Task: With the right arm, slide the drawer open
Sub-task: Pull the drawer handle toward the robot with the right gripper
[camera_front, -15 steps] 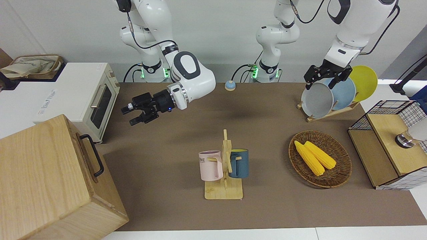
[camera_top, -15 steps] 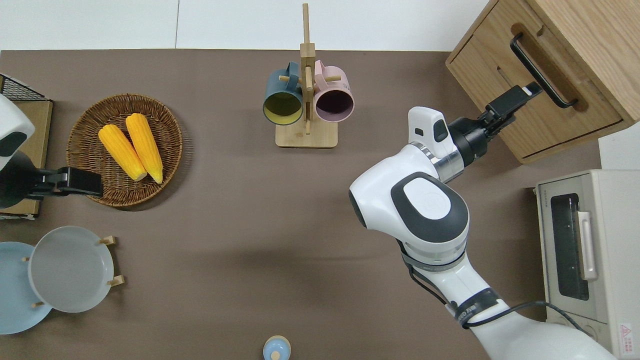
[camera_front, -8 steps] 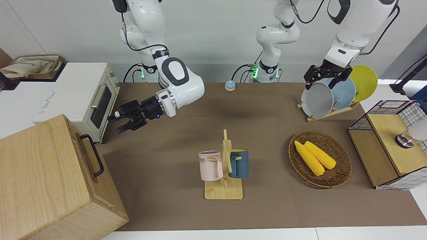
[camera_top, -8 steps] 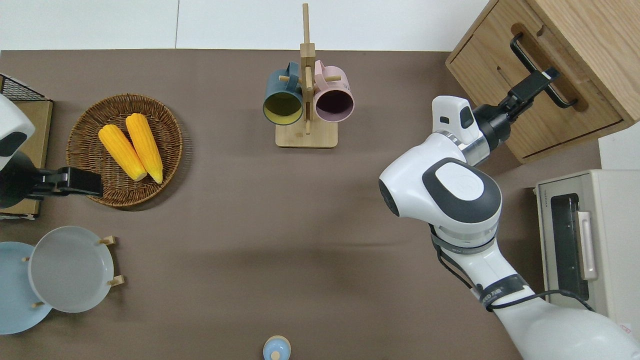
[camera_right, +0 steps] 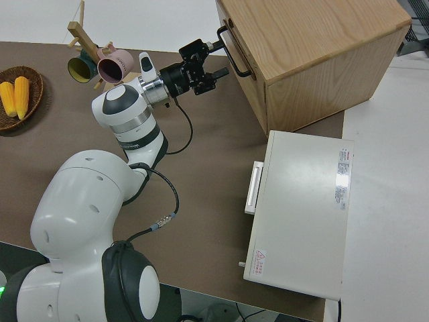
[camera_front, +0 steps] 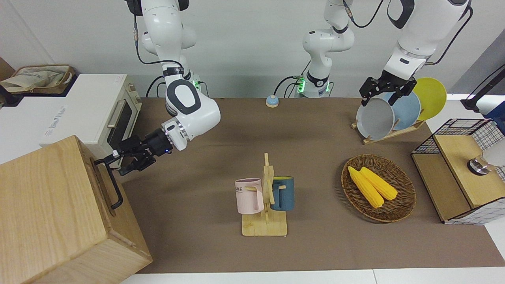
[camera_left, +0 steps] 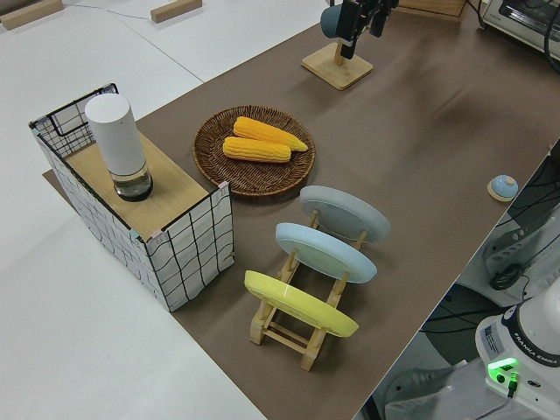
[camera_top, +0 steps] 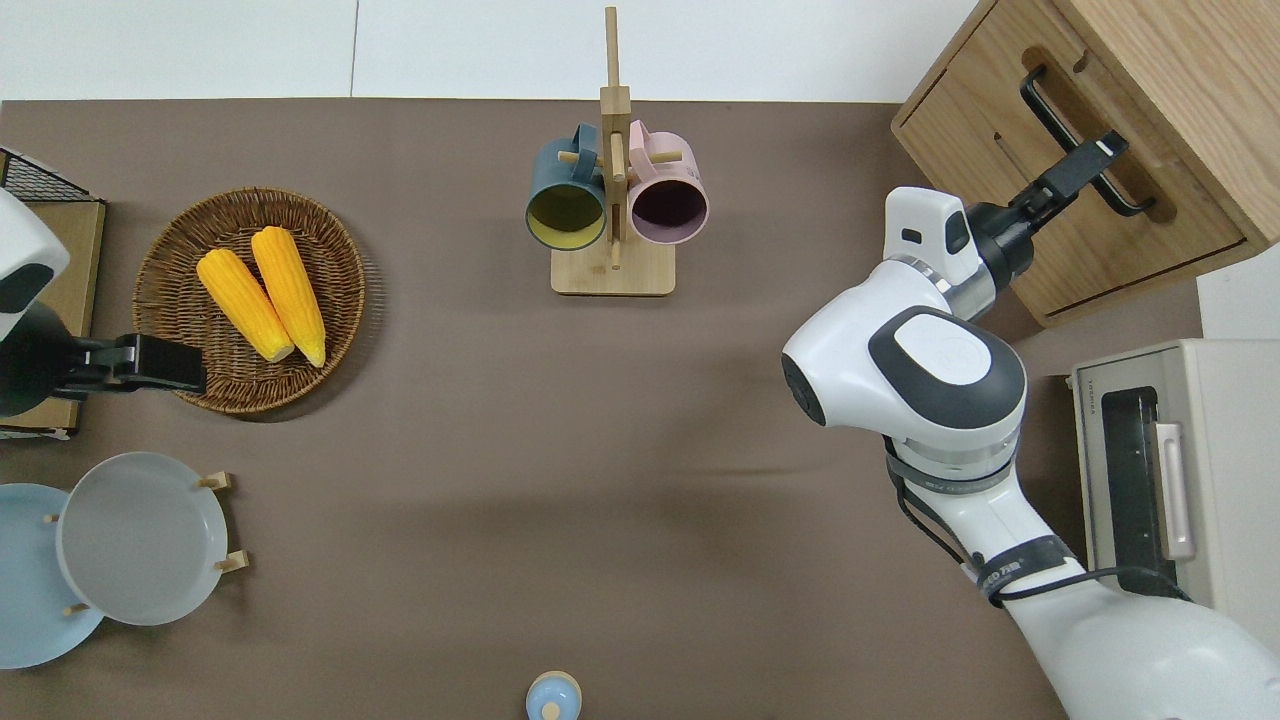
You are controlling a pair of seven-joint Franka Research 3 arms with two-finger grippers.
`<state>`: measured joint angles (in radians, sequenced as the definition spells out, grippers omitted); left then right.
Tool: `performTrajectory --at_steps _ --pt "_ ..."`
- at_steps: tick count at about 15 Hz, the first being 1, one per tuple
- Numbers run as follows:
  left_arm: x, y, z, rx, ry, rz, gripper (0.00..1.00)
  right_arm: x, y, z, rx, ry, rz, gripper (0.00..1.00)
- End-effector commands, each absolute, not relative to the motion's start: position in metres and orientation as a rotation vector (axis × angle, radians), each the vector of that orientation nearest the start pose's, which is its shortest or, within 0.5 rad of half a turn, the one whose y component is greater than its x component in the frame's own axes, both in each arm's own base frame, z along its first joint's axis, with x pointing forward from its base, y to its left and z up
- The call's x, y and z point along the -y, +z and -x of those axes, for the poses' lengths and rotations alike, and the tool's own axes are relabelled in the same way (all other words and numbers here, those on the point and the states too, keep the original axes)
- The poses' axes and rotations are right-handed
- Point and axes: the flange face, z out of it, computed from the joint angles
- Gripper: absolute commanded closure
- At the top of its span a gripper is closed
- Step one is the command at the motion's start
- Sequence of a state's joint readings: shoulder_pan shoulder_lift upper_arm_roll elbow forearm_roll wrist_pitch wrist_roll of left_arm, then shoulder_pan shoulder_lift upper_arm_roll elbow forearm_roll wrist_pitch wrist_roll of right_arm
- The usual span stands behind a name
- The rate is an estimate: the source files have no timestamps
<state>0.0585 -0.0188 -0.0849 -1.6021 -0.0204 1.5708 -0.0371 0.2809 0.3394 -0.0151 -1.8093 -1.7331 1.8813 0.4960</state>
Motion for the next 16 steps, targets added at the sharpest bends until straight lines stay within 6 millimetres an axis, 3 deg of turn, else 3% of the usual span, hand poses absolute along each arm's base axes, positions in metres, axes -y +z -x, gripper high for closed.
performTrajectory --at_steps 1,7,12,14,16 --pt "0.017 0.625 -0.545 0.002 0.015 3.147 0.00 -0.093 0.395 -0.654 -0.563 0.451 -1.490 0.051" --pt "0.016 0.624 -0.545 0.005 0.015 3.147 0.00 -0.079 0.392 -0.661 -0.564 0.478 -1.451 0.126" --pt "0.017 0.625 -0.545 0.003 0.012 3.147 0.00 -0.079 0.392 -0.661 -0.563 0.480 -1.450 0.414" --pt "0.016 0.624 -0.545 0.007 0.015 3.147 0.00 -0.079 0.392 -0.661 -0.545 0.498 -1.458 0.675" --pt "0.017 0.624 -0.545 0.002 0.015 3.147 0.00 -0.080 0.392 -0.661 -0.545 0.501 -1.458 0.735"
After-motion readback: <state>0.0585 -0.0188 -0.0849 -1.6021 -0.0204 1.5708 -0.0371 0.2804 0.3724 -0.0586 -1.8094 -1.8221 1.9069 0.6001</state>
